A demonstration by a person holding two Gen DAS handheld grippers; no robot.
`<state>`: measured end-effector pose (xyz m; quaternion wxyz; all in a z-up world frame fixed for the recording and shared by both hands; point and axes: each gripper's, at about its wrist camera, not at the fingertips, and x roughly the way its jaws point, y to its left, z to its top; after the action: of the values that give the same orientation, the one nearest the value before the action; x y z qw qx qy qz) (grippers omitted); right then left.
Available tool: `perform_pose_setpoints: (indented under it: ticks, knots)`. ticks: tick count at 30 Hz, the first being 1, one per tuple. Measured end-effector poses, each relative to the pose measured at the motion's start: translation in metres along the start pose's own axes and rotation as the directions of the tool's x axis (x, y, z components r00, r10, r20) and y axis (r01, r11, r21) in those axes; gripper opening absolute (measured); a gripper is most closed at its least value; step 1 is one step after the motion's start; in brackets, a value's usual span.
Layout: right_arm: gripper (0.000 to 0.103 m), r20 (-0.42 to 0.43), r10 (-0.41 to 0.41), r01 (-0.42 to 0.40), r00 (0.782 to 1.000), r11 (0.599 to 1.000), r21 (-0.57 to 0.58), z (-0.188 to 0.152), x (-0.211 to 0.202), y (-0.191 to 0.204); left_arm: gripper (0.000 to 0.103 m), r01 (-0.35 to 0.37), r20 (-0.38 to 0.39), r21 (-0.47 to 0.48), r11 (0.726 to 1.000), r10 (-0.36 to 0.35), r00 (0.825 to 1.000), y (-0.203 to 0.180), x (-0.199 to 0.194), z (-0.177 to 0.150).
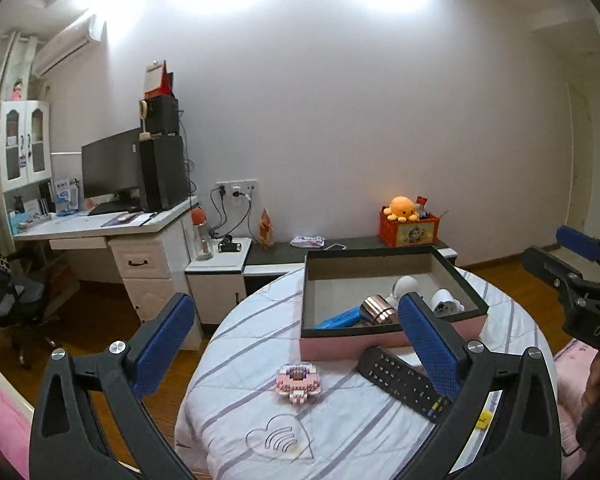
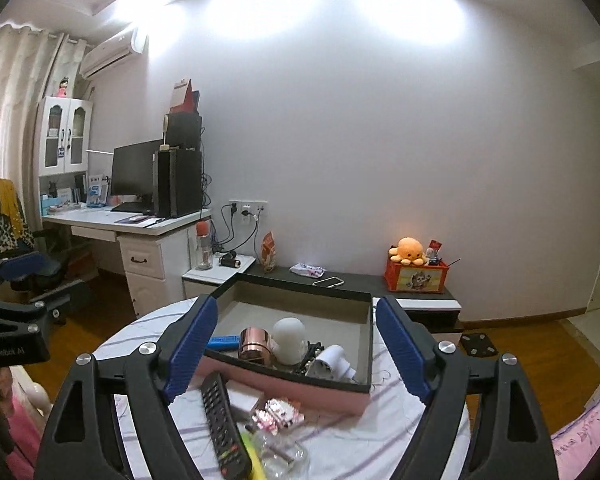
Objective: Organize rigid objects
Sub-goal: 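Withdraw both open tools from the pink box back over the bed, then grasp the pink block donut figure with the left gripper while the right gripper grasps the glass jar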
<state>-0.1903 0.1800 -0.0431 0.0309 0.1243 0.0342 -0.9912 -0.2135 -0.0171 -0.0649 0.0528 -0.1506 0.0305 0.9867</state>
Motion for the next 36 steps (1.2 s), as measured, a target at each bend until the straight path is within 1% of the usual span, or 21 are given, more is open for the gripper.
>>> perform_pose_setpoints:
  ticks: [4,9,14,19,21,24,27,29,31,33,36]
  knots:
    - [0.083,-0.006,-0.005,0.005,1.0,1.0,-0.005,-0.005,-0.015,0.003,0.103,-0.006,0.006,0.006,1.0,0.006,1.0,0.004,-0.017,-0.002]
    - [0.083,-0.023,-0.002,0.002,1.0,1.0,-0.012,-0.011,-0.026,0.006,0.103,-0.004,-0.009,0.012,1.0,0.004,1.0,0.008,-0.026,-0.008]
    - [0.083,-0.055,-0.017,0.016,0.998,1.0,-0.02,-0.02,-0.026,0.006,0.103,0.002,-0.034,0.026,1.0,-0.001,0.999,0.007,-0.025,-0.017]
    - [0.083,-0.118,-0.042,0.038,0.992,0.999,-0.034,-0.039,-0.011,0.007,0.103,0.014,-0.089,0.037,0.999,-0.011,0.996,0.005,-0.014,-0.029]
    - [0.083,-0.16,-0.066,0.06,0.985,0.997,-0.041,-0.05,0.001,0.004,0.103,0.019,-0.115,0.031,0.999,-0.015,0.993,0.006,-0.008,-0.036]
    - [0.083,-0.252,-0.082,0.078,0.964,0.997,-0.028,-0.069,0.021,-0.005,0.103,0.022,-0.157,0.035,0.999,-0.016,0.987,0.006,0.002,-0.046]
    - [0.083,-0.334,-0.121,0.113,0.935,0.993,-0.045,-0.094,0.039,-0.014,0.103,0.02,-0.19,0.051,0.998,-0.01,0.982,0.002,0.012,-0.053]
    - [0.083,-0.382,-0.115,0.103,0.917,0.993,-0.051,-0.108,0.05,-0.015,0.103,0.029,-0.207,0.056,0.998,-0.017,0.978,-0.001,0.017,-0.056]
    - [0.083,-0.404,-0.112,0.1,0.908,0.994,-0.049,-0.115,0.057,-0.014,0.103,0.038,-0.222,0.068,0.997,-0.022,0.975,-0.005,0.022,-0.059]
    - [0.083,-0.424,-0.094,0.078,0.901,0.995,-0.056,-0.121,0.065,-0.008,0.103,0.045,-0.229,0.083,0.996,-0.025,0.973,-0.009,0.024,-0.061]
    - [0.083,-0.439,-0.086,0.055,0.894,0.995,-0.083,-0.121,0.076,0.003,0.103,0.056,-0.239,0.099,0.993,-0.031,0.971,-0.013,0.026,-0.062]
